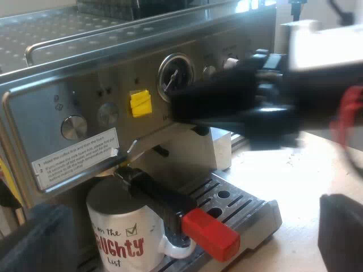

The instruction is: Place mug into machine

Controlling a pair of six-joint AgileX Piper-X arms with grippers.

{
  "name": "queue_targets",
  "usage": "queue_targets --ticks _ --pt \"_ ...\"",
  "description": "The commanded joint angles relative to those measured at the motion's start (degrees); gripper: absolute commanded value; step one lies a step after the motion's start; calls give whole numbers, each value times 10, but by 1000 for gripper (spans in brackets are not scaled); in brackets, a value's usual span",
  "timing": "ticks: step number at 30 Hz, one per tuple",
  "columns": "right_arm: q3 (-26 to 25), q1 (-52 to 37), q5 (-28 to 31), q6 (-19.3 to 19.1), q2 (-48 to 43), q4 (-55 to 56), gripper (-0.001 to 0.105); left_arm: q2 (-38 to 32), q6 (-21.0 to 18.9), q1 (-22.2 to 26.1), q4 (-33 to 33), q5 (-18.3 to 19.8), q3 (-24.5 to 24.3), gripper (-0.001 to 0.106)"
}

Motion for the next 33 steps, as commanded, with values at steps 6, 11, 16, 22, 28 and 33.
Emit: queue_targets --ticks 6,11,16,22,28,33 --pt "-50 -32 -19 -15 45 -5 0 -3 -6 -5 -4 15 -7 87" --pt "-51 -69 3 -15 55 -5 0 -3 -6 -5 -4 15 -7 87" --pt "-51 -90 27 -24 55 -4 0 -3 -6 -5 -4 15 -7 87" --pt "-51 -91 34 -42 55 32 0 -3 -6 -5 -4 15 -7 87" --pt "-51 -59 -6 -39 39 59 0 -3 -6 -5 -4 15 -7 87" --pt "-51 -15 -6 -39 7 109 1 -3 -6 -5 -6 15 -7 87"
